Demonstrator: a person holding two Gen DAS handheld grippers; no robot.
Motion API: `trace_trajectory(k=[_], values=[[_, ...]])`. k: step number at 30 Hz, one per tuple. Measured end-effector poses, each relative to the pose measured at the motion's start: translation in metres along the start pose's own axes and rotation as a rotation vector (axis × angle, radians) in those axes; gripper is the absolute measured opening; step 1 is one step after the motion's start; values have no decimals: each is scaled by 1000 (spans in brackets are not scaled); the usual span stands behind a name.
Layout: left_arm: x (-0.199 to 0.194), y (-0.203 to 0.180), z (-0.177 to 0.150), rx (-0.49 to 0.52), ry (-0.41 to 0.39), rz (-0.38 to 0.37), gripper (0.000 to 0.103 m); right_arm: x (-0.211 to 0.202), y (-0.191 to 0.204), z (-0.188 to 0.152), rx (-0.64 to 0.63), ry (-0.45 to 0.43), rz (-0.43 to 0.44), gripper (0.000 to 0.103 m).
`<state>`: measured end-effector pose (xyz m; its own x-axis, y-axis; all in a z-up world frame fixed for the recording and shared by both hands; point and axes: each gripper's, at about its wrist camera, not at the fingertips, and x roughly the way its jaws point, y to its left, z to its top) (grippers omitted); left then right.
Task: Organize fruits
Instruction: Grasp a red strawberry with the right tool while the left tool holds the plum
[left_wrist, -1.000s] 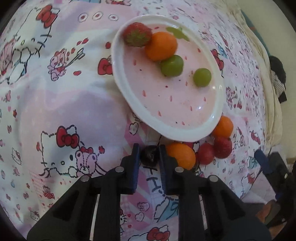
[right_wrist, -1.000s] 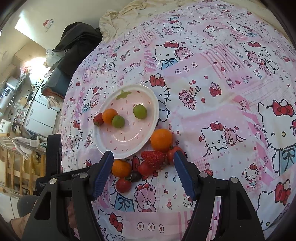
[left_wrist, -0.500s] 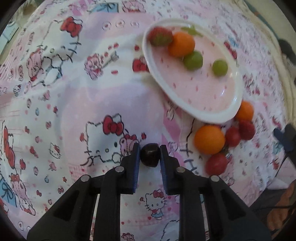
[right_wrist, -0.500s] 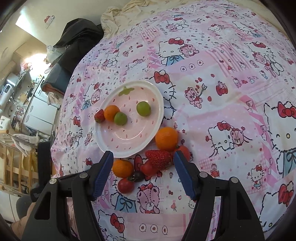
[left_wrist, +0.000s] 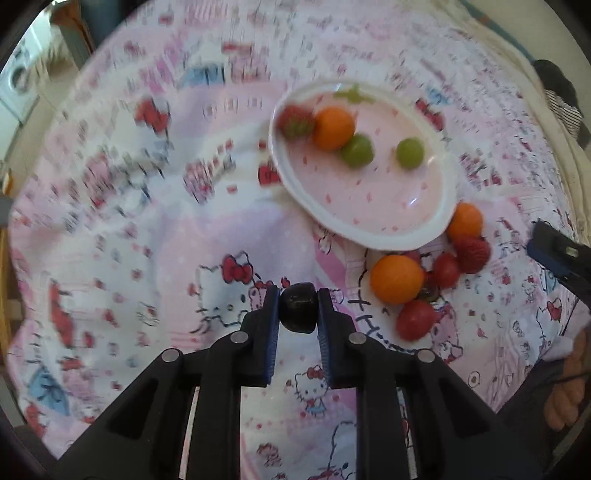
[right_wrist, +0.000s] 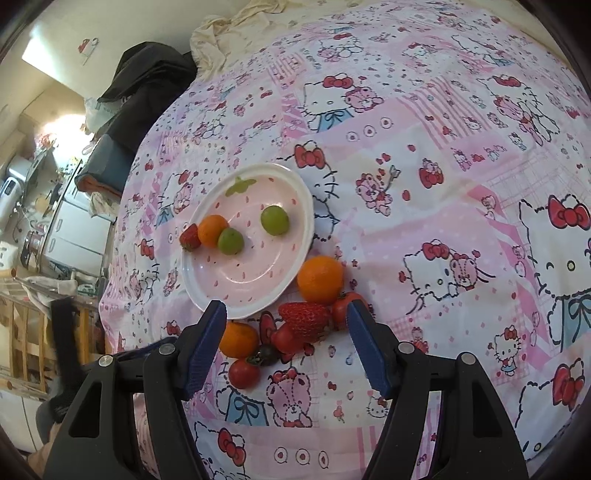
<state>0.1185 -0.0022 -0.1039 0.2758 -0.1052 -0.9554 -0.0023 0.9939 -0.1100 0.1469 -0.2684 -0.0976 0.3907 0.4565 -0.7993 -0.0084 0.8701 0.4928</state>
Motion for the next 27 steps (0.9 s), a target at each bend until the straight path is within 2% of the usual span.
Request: trace_trajectory(k=[3,6,8,14,20,23,25,27], values=[[-15,-1,-3,6,-54,6,16,8,-6,0,22,36,-21,69],[-19,0,-3,-14,-63,5,16,29,-13,-2,78,133,28,62],[-17,-1,-2,-14,-64,14,16,41,-19,-5,115,177,30,62],[-10,-6,-3,-24,-46,-2,16,60,-26,-4,177,217,16,64],[-11,-10,-4,3,-60,19,16,71,-30,-3,246,239,70,64],[-11,-10,-5,1,-59,22,16,73,-29,-2,253,241,71,58],[-11,-10,-5,7,-61,28,16,77,-28,-3,245,254,57,44],[-11,-11,-5,8,-65,34,16,79,-31,-5,250,263,58,41]])
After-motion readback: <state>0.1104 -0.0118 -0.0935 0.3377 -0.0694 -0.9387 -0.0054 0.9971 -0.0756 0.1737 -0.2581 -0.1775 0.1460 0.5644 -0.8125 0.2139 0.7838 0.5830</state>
